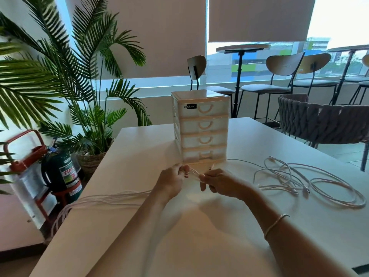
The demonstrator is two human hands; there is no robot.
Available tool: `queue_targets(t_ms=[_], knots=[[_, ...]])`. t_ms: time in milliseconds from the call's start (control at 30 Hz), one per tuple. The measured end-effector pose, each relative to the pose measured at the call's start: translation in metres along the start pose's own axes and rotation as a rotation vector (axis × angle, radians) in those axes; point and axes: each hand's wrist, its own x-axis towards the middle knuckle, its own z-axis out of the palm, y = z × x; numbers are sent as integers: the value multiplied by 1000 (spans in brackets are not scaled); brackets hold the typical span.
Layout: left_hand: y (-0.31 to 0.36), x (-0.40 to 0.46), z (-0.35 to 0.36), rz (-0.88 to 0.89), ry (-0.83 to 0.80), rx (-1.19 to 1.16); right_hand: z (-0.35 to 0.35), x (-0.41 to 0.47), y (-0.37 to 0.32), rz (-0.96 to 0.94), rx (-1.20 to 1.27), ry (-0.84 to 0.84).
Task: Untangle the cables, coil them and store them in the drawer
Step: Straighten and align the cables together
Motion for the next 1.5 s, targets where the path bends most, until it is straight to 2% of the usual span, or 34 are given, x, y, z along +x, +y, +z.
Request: queue_targets(t_ms=[67, 100, 233, 267, 300, 400, 433, 533, 633, 700, 767, 833, 867, 1000, 1100, 1167, 1233, 1333, 1400, 1500], knots=[[-2, 0, -2, 9, -28, -20, -4, -2, -1, 20, 12, -78], [-3, -1, -3, 18, -56, -57, -5, -2, -3, 18, 45, -58], [-4, -2, -1, 33, -221, -262, -1, 13, 3, -67, 126, 368], [-5, -1, 0, 47, -218, -243, -1, 14, 5, -72, 141, 395], [-5, 0, 0, 64, -186, -196, -2, 11, 5, -73, 165, 343], [-6, 0, 0, 113, -66, -71, -6, -2, 5, -64, 173, 37], [-7, 0, 0, 121, -40, -64, -6, -4, 4, -59, 144, 14], [-8, 1, -1, 99, -17, -108, -4, -2, 0, -58, 52, 188], [-5, -1, -5, 71, -109, -115, -4, 2, 0, -85, -36, 329], [-4, 0, -4, 119, -107, 106, -5, 3, 3, -94, -42, 320], [-1, 1, 0, 240, 4, 386, -5, 3, 3, -109, -71, 291], [6, 0, 8, 373, 77, 525, -4, 2, 1, -142, -131, 262], [9, -1, 13, 400, 59, 548, -3, 2, 1, -156, -152, 260], [3, 1, 23, 206, -173, 168, 0, 6, 4, -161, -122, 252], [-3, 2, 21, 223, -199, 122, -4, -1, 4, -109, 83, 153], [-4, 2, 18, 230, -173, 121, -12, -8, 1, -91, 119, 56], [-5, 3, 18, 226, -157, 140, -21, -13, 2, -76, 25, 2], [-9, 5, 17, 226, -116, 133, -42, -18, 7, -7, -184, 5], [-12, 6, 16, 225, -84, 125, -63, -23, 12, 47, -366, 61], [-12, 7, 19, 225, -57, 152, -92, -27, 17, 100, -580, 234]])
